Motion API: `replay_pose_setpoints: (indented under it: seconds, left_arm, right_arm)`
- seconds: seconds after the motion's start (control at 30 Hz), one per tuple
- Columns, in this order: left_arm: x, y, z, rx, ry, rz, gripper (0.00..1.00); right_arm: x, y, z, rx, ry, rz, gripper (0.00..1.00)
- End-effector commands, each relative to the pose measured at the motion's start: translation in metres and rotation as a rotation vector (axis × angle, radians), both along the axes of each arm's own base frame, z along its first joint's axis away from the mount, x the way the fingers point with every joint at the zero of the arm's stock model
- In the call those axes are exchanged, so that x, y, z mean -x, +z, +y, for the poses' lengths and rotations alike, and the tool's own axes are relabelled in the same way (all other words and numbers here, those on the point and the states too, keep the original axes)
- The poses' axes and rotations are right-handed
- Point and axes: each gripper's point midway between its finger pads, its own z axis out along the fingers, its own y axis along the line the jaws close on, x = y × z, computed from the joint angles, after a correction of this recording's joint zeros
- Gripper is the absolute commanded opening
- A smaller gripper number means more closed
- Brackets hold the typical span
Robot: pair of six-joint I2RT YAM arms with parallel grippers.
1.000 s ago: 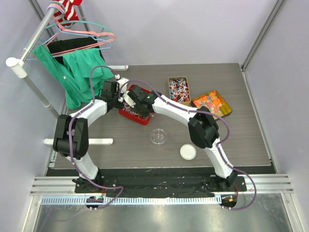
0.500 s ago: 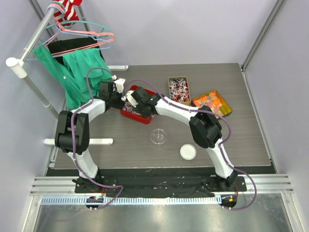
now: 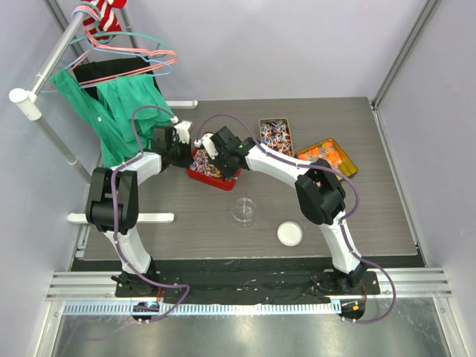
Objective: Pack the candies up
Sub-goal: Scoop the fake candies from the storage box.
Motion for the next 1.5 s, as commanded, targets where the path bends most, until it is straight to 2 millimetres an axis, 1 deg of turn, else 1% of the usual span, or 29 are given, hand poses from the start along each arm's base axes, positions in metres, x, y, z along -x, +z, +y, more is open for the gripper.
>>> replay_pose_setpoints:
  seconds: [0.0,0.13,0.23,0.27,0.3,0.37,0.43,0.5,0.53,0.67,0.7,0.73,0.77,0.8,0.83,0.9,0.93,0.97,1.13,1.2,1.23,1.27,1.33,1.43,1.47]
  left_arm:
    - [0.031,0.080,-0.092,0.379,-0.349,-0.068,0.00]
    - [0.037,0.084,-0.097,0.412,-0.389,-0.051,0.00]
    - [0.037,0.080,-0.096,0.411,-0.388,-0.040,0.00]
    - [0.038,0.079,-0.097,0.411,-0.391,-0.038,0.00]
    - [0.038,0.079,-0.098,0.414,-0.396,-0.037,0.00]
    - [0.041,0.081,-0.099,0.424,-0.410,-0.037,0.00]
    - [0.045,0.084,-0.101,0.442,-0.433,-0.038,0.00]
    - [0.047,0.087,-0.103,0.455,-0.447,-0.043,0.00]
    - [0.048,0.087,-0.103,0.461,-0.454,-0.041,0.00]
    - [0.047,0.087,-0.103,0.456,-0.448,-0.043,0.00]
    - [0.046,0.086,-0.102,0.449,-0.443,-0.041,0.00]
    - [0.044,0.084,-0.100,0.438,-0.429,-0.044,0.00]
    - [0.042,0.082,-0.099,0.431,-0.421,-0.044,0.00]
    - [0.042,0.081,-0.099,0.426,-0.417,-0.046,0.00]
    - [0.041,0.080,-0.098,0.422,-0.414,-0.045,0.00]
    - [0.040,0.077,-0.099,0.419,-0.412,-0.039,0.00]
    - [0.040,0.077,-0.098,0.420,-0.413,-0.039,0.00]
    - [0.040,0.075,-0.099,0.420,-0.413,-0.032,0.00]
    - [0.036,0.068,-0.097,0.398,-0.409,-0.028,0.00]
    - [0.034,0.066,-0.096,0.387,-0.405,-0.032,0.00]
    - [0.036,0.062,-0.094,0.379,-0.396,-0.011,0.00]
    - [0.036,0.060,-0.094,0.368,-0.399,-0.014,0.00]
    - [0.033,0.057,-0.091,0.349,-0.388,-0.016,0.00]
    - [0.033,0.056,-0.092,0.355,-0.393,-0.010,0.00]
    - [0.033,0.056,-0.093,0.359,-0.394,-0.009,0.00]
  right_arm:
    - [-0.022,0.050,0.056,-0.266,0.052,-0.106,0.01]
    - [-0.020,0.048,0.062,-0.287,0.057,-0.084,0.01]
    - [-0.021,0.052,0.069,-0.319,0.049,-0.059,0.01]
    - [-0.021,0.055,0.070,-0.327,0.046,-0.053,0.01]
    - [-0.022,0.063,0.073,-0.351,0.040,-0.050,0.01]
    - [-0.021,0.069,0.077,-0.377,0.038,-0.030,0.01]
    - [-0.025,0.080,0.077,-0.413,0.026,-0.018,0.01]
    - [-0.024,0.082,0.078,-0.413,0.024,-0.022,0.01]
    - [-0.025,0.080,0.076,-0.406,0.019,-0.025,0.01]
    - [-0.042,0.067,0.059,-0.323,-0.056,-0.103,0.01]
    - [-0.049,0.062,0.049,-0.282,-0.090,-0.138,0.01]
    - [-0.053,0.063,0.046,-0.270,-0.090,-0.170,0.01]
    - [-0.059,0.066,0.038,-0.249,-0.124,-0.205,0.01]
    - [-0.061,0.063,0.032,-0.222,-0.145,-0.226,0.01]
    - [-0.064,0.065,0.029,-0.219,-0.151,-0.245,0.01]
    - [-0.063,0.069,0.026,-0.243,-0.151,-0.231,0.01]
    - [-0.057,0.070,0.031,-0.300,-0.110,-0.170,0.01]
    - [-0.055,0.071,0.032,-0.333,-0.119,-0.136,0.01]
    - [-0.055,0.079,0.032,-0.390,-0.113,-0.094,0.01]
    - [-0.062,0.084,0.025,-0.404,-0.140,-0.095,0.01]
    - [-0.064,0.086,0.024,-0.406,-0.146,-0.102,0.01]
    - [-0.070,0.087,0.017,-0.401,-0.165,-0.114,0.01]
    - [-0.075,0.092,0.010,-0.403,-0.178,-0.127,0.01]
    - [-0.079,0.091,0.003,-0.416,-0.180,-0.114,0.01]
    - [-0.078,0.087,0.002,-0.413,-0.180,-0.107,0.01]
